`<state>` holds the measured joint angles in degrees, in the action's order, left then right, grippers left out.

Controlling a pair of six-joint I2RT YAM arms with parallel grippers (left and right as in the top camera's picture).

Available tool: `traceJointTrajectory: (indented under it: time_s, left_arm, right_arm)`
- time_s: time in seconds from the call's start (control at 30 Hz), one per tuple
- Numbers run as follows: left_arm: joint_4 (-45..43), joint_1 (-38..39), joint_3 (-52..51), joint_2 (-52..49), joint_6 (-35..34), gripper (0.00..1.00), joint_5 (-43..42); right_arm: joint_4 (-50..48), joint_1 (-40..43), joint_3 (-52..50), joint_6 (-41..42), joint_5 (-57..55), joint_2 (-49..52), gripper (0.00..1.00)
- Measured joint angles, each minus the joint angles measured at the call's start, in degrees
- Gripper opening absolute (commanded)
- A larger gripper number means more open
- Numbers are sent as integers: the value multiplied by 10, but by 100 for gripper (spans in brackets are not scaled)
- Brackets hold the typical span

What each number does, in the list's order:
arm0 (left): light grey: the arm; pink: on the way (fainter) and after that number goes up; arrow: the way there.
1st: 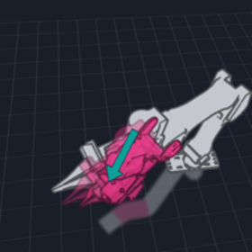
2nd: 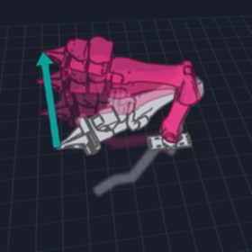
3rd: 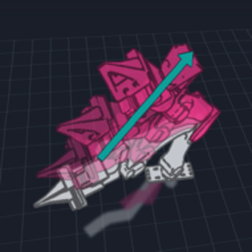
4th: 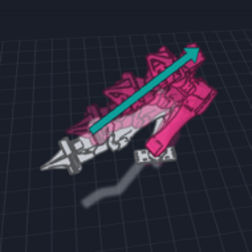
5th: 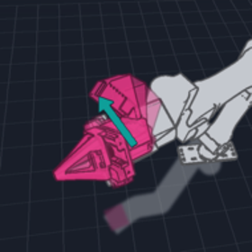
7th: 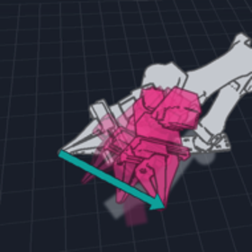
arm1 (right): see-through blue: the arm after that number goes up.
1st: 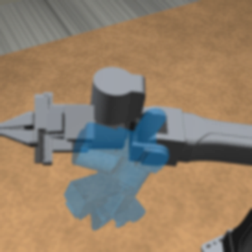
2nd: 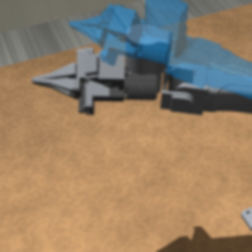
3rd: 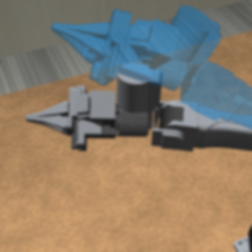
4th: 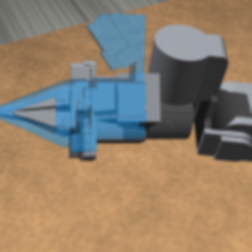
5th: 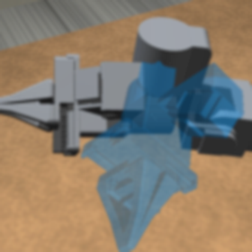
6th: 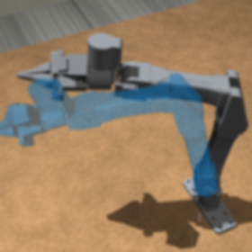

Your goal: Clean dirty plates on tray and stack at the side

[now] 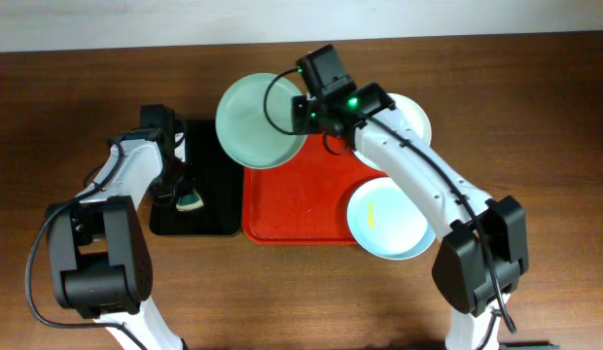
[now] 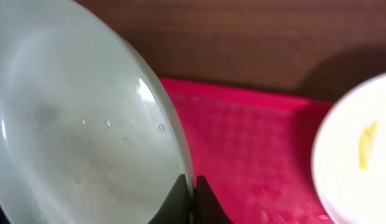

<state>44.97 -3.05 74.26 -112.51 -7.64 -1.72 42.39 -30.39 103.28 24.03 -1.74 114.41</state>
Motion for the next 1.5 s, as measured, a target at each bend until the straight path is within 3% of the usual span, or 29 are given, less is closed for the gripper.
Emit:
traceJointTrajectory:
  time_s: [0.27, 0.77, 1.17, 1.5]
  left_arm:
    - [0, 0, 0, 0, 0, 0, 0]
    - [0, 0, 0, 0, 0, 0, 0]
    - [0, 0, 0, 0, 0, 0, 0]
    - [0, 0, 0, 0, 0, 0, 0]
  right_arm:
    - [-66, -45, 0, 0, -55, 20, 4]
    - [-198, -48, 0, -9, -90, 94, 4]
    - [-301, -89, 0, -154, -144, 94, 4]
    - [-395, -130, 0, -358, -226, 94, 4]
